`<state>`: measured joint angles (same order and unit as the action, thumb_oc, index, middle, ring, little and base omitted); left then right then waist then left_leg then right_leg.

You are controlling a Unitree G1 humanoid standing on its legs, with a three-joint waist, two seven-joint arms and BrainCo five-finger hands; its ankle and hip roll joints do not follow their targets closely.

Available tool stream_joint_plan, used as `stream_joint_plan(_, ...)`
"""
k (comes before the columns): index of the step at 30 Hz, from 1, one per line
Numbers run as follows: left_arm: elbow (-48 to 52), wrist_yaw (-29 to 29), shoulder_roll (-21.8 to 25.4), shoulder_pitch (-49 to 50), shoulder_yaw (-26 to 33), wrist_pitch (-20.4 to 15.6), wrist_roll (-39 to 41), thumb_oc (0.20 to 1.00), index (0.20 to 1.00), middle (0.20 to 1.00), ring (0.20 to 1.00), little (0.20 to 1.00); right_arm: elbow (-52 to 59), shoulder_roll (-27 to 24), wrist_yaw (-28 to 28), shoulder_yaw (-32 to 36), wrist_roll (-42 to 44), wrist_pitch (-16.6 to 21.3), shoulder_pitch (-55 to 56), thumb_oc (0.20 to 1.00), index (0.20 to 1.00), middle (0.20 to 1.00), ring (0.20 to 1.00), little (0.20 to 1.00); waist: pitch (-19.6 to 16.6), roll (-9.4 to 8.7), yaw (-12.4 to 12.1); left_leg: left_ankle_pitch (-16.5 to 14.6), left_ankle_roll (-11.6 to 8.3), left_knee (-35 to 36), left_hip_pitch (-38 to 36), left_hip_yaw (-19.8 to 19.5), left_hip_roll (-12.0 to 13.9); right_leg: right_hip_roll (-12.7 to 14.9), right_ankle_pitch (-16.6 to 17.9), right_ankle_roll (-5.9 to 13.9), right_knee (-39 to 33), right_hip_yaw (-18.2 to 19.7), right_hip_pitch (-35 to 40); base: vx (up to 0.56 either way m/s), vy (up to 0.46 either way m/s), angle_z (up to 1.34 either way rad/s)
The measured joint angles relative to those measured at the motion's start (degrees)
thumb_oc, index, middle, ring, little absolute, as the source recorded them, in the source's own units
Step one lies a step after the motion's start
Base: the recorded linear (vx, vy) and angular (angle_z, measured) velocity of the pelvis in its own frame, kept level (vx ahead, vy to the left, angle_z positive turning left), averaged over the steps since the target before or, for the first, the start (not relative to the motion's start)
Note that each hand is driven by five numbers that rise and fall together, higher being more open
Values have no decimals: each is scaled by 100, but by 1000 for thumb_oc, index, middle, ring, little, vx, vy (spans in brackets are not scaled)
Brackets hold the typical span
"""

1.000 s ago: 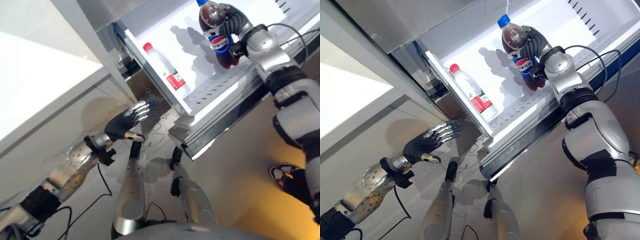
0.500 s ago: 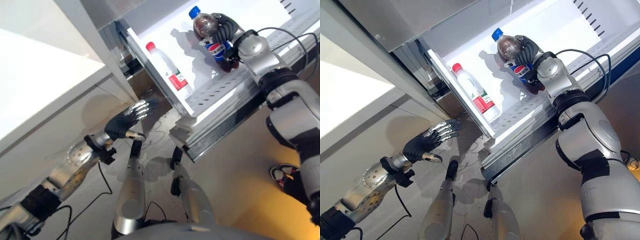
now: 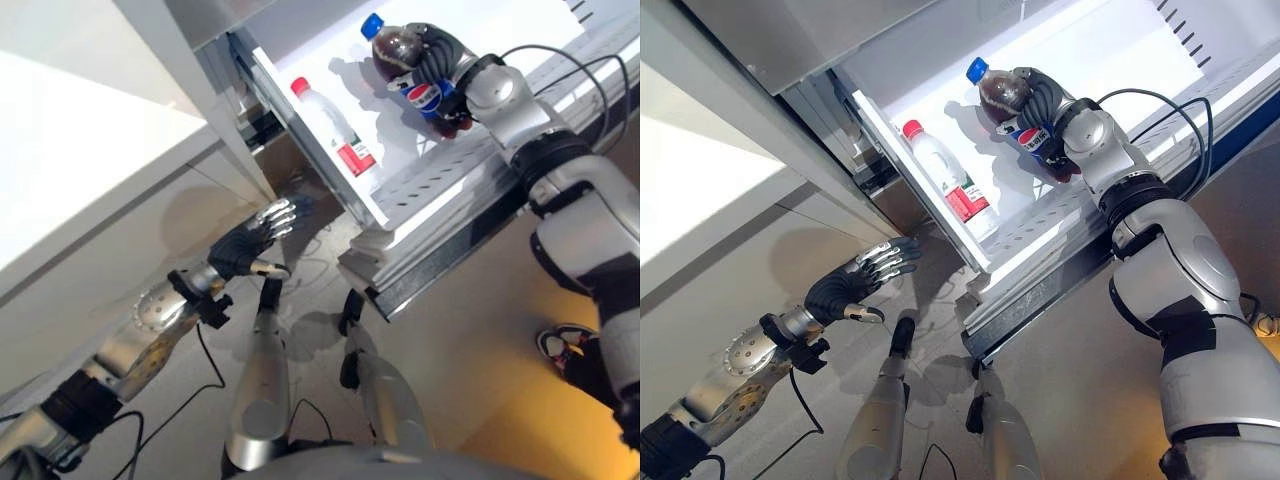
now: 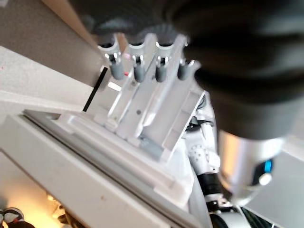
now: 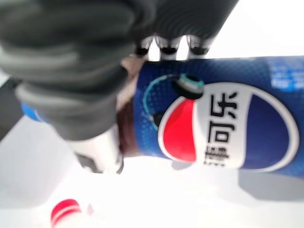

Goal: Take the drinks into the refrigerator

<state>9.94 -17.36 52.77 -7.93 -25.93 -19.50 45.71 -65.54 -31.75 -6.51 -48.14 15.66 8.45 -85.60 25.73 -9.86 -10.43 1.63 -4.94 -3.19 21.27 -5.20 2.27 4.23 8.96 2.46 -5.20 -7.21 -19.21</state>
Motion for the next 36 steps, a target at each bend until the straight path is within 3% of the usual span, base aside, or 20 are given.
stream_joint_plan(1, 0, 0, 0, -2, 0, 0, 0, 1000, 1000, 1000, 1000, 1000, -1, 11, 0, -1, -57, -11, -9, 1000, 1000, 1000, 1000, 1000, 0, 0, 1, 1, -1, -5, 16, -15, -1, 0, 0, 0, 0, -14, -7, -2, 3, 6)
stream_joint_plan(10, 0, 3, 3, -1, 8, 1, 0, 1000, 1000, 1000, 1000, 1000, 9, 511, 129, 0, -119, 15, 189, 1000, 1000, 1000, 1000, 1000, 2, -2, -16, 3, -5, -23, 63, -47, -5, 2, 0, 0, 0, -48, -33, -1, 0, 1)
stream_joint_plan(23, 1, 21, 20, -24, 12, 3, 0, 1000, 1000, 1000, 1000, 1000, 53, 491, 159, 0, -88, 20, 266, 1000, 1000, 1000, 1000, 1000, 12, -17, 5, 6, -9, -53, 61, -43, -2, -2, 7, -8, 1, -45, -19, 0, 0, 0)
stream_joint_plan(27, 1, 21, 93, -82, 20, 3, 0, 1000, 1000, 1000, 1000, 1000, 812, 292, 139, -23, 64, 13, 398, 1000, 1000, 1000, 1000, 1000, 29, -22, 18, 6, -9, -70, 40, -43, -1, -4, 10, -12, 1, -43, 8, 0, 0, 0)
stream_joint_plan(32, 5, 16, 256, -104, 319, 6, -19, 1000, 1000, 1000, 1000, 1000, 3046, -668, -25, -126, 683, 137, 740, 1000, 1000, 1000, 1000, 1000, 291, -50, 49, 5, -11, -99, -229, -31, -5, 0, 19, -14, 10, -31, 282, 7, 4, 0)
stream_joint_plan(36, -12, 1, 285, 75, 767, 2, -170, 1000, 1000, 1000, 1000, 1000, 5018, -2097, -131, 323, 1168, 342, 1357, 1000, 1000, 1000, 1000, 1000, 301, -87, 147, 5, -8, -85, -460, -26, -16, 11, 19, -12, 22, -26, 502, 44, 8, 0)
